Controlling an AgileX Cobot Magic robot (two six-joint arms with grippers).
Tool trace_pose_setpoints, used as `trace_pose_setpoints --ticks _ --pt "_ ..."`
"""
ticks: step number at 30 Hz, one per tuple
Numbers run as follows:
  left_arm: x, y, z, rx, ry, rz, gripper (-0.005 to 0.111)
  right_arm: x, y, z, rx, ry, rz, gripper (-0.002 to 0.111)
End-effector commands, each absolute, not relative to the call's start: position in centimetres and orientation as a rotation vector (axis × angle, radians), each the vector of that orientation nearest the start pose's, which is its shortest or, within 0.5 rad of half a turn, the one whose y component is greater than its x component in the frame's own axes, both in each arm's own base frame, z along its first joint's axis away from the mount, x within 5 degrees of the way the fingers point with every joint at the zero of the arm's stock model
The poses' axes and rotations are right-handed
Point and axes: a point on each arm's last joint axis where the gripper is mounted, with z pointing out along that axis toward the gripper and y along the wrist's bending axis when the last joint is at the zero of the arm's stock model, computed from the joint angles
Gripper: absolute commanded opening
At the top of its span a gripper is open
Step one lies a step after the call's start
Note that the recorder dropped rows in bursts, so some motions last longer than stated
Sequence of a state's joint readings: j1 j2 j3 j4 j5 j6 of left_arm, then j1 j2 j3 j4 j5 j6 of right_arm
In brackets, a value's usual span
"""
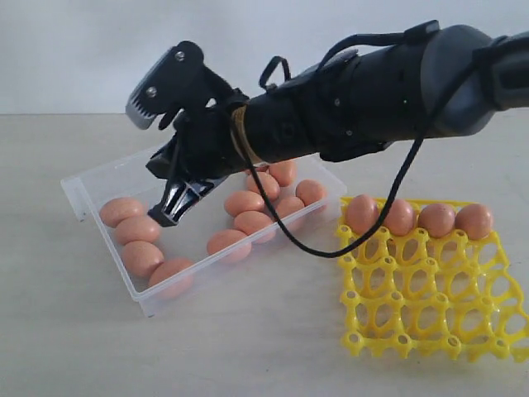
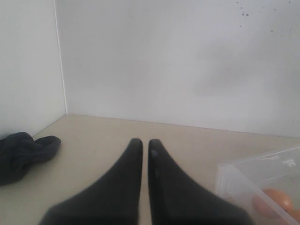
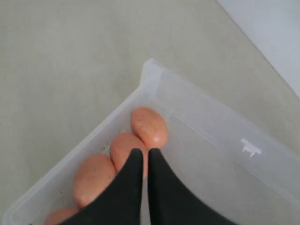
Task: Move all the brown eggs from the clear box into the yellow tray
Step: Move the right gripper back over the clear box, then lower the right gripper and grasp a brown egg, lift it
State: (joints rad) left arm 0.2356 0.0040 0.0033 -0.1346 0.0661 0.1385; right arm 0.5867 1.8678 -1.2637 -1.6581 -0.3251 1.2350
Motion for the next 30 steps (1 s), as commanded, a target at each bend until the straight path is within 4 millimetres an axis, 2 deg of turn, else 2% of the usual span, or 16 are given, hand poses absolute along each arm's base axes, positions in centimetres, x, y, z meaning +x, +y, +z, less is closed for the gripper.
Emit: trace_pose_setpoints --ticks 1,6,9,13,14,15,16,17,18,19,20,21,23,26,27,30 --pt "5.5 1.2 20.8 -0.17 1.53 0.186 0.004 32.0 26.5 26.0 -1.244 1.599 0.027 0.0" --pt "5.5 1.2 20.8 -0.17 1.53 0.186 0.004 31.5 24.6 28.8 -1.001 1.557 -0.616 0.0" --pt "5.5 1.2 20.8 -0.17 1.53 0.186 0.004 31.9 21.3 29.9 -0.709 1.602 -0.923 0.0" --pt "5.5 1.2 20.8 -0.17 1.53 0.186 0.004 32.4 14.6 30.6 -0.244 1.682 -1.031 0.0" --pt "5.5 1.2 20.8 -0.17 1.53 0.186 0.004 32.3 11.3 29.6 -0.173 1.883 -1.046 0.0" --pt "5.5 1.2 20.8 -0.17 1.53 0.186 0.004 32.3 10.2 28.9 -0.221 2.003 -1.041 0.0" --pt "5.5 1.2 20.8 -0.17 1.53 0.186 0.004 31.8 8.0 26.9 -0.275 2.336 -0.925 0.0" --pt "5.5 1.2 20.8 -0.17 1.53 0.186 0.004 31.5 7.2 26.0 -0.294 2.479 -0.855 0.0" --pt "5.5 1.3 20.9 -0.17 1.528 0.187 0.004 30.4 6.8 24.2 -0.425 2.771 -0.605 0.0" --pt "5.5 1.3 20.9 -0.17 1.528 0.187 0.004 30.0 7.1 23.8 -0.5 2.848 -0.473 0.0" --pt "5.5 1.3 20.9 -0.17 1.528 0.187 0.004 29.3 8.8 23.2 -0.748 2.89 -0.115 0.0" --pt "5.5 1.3 20.9 -0.17 1.528 0.187 0.004 29.2 10.5 23.3 -0.956 2.782 0.12 0.0" --pt "5.5 1.3 20.9 -0.17 1.528 0.187 0.004 29.8 13.8 24.3 -1.086 2.466 0.421 0.0" --pt "5.5 1.3 20.9 -0.17 1.528 0.187 0.004 31.8 15.5 26.0 -0.964 2.15 0.393 0.0" --pt "5.5 1.3 20.9 -0.17 1.528 0.187 0.004 32.9 15.6 26.9 -0.771 2.083 0.373 0.0" --pt "5.5 1.3 20.9 -0.17 1.528 0.187 0.004 33.8 15.1 27.3 -0.699 2.019 0.279 0.02"
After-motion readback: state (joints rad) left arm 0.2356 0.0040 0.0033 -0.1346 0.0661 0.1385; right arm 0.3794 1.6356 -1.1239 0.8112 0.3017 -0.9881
